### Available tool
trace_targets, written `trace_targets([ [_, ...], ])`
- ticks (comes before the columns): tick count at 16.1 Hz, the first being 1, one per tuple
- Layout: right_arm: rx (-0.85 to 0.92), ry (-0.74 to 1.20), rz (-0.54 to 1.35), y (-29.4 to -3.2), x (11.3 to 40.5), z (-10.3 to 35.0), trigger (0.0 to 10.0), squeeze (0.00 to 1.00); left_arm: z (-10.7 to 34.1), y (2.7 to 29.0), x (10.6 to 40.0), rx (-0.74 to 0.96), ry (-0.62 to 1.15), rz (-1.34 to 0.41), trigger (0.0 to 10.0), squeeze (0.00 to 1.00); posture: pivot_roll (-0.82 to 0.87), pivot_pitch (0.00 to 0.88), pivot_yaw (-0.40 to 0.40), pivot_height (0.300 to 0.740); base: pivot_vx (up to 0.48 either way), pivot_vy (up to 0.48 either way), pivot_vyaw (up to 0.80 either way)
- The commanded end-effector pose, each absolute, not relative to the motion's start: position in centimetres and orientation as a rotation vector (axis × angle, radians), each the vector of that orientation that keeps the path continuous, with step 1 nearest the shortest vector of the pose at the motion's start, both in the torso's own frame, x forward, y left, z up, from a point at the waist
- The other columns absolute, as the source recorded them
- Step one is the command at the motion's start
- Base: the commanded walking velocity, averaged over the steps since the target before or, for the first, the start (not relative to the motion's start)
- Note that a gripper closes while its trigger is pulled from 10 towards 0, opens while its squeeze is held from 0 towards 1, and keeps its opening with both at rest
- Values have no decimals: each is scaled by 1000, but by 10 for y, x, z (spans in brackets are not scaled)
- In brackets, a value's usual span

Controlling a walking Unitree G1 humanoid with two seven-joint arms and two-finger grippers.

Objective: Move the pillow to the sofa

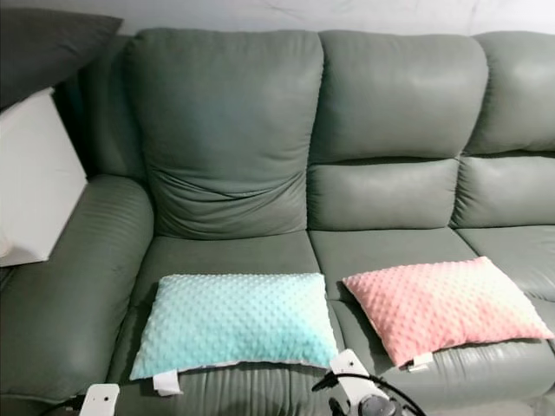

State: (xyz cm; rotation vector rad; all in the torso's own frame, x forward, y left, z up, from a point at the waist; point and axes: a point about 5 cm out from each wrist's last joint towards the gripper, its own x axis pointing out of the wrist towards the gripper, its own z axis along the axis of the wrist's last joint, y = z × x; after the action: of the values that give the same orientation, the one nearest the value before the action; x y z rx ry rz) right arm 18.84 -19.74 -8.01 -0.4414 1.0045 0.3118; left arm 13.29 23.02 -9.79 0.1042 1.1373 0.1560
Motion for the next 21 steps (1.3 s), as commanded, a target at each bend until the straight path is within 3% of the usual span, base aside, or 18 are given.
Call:
trace_targets([
  [1, -447, 990, 302, -198, 193, -78, 10000, 0, -98, 231, 133, 98, 1138, 152, 10000, 0, -128, 0, -52, 740, 0, 0, 0],
  [16, -457, 1021, 328, -194, 180, -85, 10000, 0, -95, 241, 132, 166, 1149, 123, 10000, 0, -121, 0, -23, 740, 0, 0, 0],
  [21, -454, 1023, 330, -193, 179, -85, 10000, 0, -95, 242, 132, 165, 1151, 125, 10000, 0, -121, 0, -21, 740, -317, 0, 0],
])
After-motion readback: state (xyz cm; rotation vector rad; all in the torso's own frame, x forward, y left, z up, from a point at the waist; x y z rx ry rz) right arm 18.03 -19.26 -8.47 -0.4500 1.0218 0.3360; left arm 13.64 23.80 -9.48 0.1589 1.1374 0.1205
